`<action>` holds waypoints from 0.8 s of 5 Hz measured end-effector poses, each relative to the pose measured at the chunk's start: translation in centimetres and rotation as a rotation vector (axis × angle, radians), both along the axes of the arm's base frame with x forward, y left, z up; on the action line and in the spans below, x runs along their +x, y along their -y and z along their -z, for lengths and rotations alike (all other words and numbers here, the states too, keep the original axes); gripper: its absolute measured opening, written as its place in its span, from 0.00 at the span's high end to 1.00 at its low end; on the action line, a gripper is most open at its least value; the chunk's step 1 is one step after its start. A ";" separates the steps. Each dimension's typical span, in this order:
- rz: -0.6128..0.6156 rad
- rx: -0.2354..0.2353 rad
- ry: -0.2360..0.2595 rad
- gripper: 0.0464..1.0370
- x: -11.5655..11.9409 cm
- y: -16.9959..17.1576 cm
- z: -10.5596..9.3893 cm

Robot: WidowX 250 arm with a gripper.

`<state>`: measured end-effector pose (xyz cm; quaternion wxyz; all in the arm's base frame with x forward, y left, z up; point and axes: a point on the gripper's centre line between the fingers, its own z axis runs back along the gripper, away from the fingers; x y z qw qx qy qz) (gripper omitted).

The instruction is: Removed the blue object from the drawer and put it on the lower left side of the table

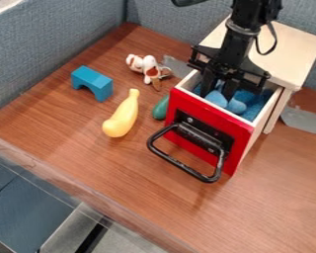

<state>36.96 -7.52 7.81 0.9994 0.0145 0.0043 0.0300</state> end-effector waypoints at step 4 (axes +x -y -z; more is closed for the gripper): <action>-0.052 -0.009 0.163 0.83 -2.9 -2.5 -8.7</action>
